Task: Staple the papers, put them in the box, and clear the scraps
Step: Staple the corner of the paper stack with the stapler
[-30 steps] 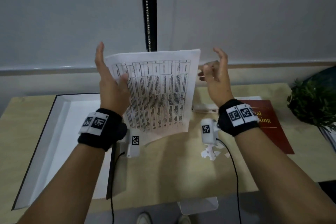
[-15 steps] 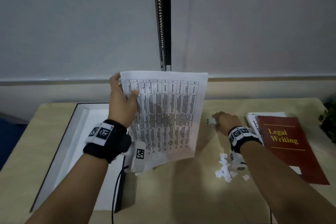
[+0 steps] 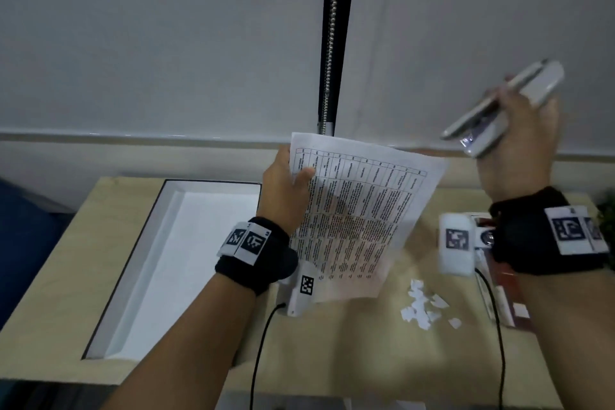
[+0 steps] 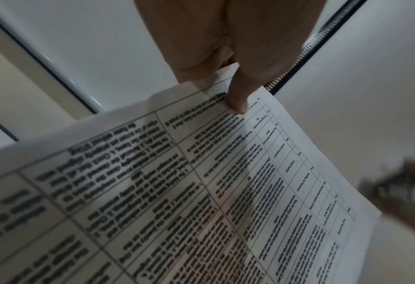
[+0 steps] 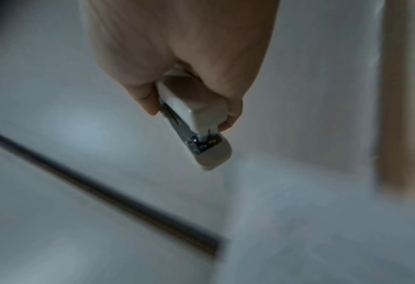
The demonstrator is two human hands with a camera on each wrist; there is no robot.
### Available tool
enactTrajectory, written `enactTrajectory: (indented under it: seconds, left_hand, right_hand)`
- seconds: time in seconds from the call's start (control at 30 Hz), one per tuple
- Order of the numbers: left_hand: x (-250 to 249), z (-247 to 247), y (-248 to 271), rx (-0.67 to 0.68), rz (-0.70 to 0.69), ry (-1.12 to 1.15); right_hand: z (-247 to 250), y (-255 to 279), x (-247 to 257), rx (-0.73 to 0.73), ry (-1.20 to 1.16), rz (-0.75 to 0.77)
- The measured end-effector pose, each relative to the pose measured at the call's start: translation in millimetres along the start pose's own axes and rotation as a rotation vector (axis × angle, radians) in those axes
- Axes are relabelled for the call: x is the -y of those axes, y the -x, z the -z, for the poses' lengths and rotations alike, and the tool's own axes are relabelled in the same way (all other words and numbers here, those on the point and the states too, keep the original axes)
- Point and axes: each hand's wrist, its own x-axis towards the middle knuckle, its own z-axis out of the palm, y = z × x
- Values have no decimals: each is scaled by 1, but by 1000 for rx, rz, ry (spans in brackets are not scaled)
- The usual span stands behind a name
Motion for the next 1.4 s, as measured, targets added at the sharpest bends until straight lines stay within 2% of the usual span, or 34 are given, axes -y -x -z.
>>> enactTrajectory:
  seconds: [0.13,0.3,0.7,1.07,1.4]
  left_hand:
    - [-7,-11,15,16,-59,-32]
    - [-15,-12,35,38,-103,24]
    - [-7,-1,42,-11,-153,-14]
    - [1,-2,40,-22,-119,80]
    - [8,-9,34,-25,-116,170]
  right_hand:
    - [-69,28,11,66,72,10]
    - [-103,63,-7,131,213,-59]
    - [-123,83,-33,211,422,-35]
    - [-135,77,-49,120,446,41]
    - [-137,70,-59,117,504,91]
